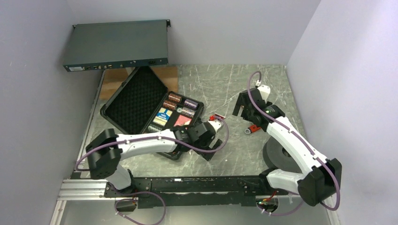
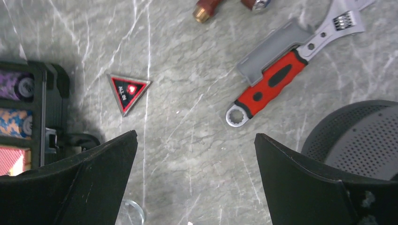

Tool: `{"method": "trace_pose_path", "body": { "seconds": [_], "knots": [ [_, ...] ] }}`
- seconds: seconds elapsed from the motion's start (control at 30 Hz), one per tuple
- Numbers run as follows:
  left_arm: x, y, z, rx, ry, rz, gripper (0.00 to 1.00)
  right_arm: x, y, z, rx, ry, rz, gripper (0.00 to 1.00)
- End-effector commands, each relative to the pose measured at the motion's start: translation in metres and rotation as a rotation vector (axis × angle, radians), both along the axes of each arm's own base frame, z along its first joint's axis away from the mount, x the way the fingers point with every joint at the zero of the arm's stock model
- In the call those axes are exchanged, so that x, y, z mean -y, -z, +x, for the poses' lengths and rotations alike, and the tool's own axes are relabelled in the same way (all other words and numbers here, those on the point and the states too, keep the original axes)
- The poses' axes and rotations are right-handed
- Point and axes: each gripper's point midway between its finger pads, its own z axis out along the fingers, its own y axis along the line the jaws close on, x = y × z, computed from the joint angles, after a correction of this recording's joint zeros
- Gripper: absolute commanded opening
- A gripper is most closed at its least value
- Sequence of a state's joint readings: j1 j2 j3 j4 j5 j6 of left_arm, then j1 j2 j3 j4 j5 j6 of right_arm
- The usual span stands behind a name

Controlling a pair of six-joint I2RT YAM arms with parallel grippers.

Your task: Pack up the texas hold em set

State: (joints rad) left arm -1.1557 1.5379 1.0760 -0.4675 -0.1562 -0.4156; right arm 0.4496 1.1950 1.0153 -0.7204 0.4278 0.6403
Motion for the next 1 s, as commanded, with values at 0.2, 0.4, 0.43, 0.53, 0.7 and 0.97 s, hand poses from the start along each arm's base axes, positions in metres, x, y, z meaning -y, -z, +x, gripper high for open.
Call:
{"method": "trace_pose_path", "body": {
  "seconds": [0.2, 0.4, 0.43, 0.53, 0.7, 0.97],
  "knots": [
    [0.018, 0.027, 0.004, -0.031, -0.097, 0.052, 1.0, 0.023, -0.043, 0.001, 0.144, 0.108, 0.049, 1.0],
    [0.019, 0.044, -0.002, -0.063, -0.108, 0.076, 1.0, 0.016, -0.034, 0.001, 0.11, 0.081, 0.063, 1.0],
    [0.019, 0.045, -0.003, -0.066, -0.107, 0.078, 1.0, 0.015, -0.033, 0.001, 0.107, 0.077, 0.066, 1.0],
    [0.018, 0.05, -0.004, -0.061, -0.108, 0.097, 1.0, 0.013, -0.03, 0.002, 0.097, 0.068, 0.069, 1.0],
    [0.017, 0.055, -0.003, -0.056, -0.115, 0.119, 0.99, 0.008, -0.027, 0.003, 0.084, 0.05, 0.081, 1.0],
    [0.019, 0.064, 0.0, -0.05, -0.119, 0.145, 0.97, 0.004, -0.023, 0.004, 0.073, 0.034, 0.089, 1.0]
  ]
}}
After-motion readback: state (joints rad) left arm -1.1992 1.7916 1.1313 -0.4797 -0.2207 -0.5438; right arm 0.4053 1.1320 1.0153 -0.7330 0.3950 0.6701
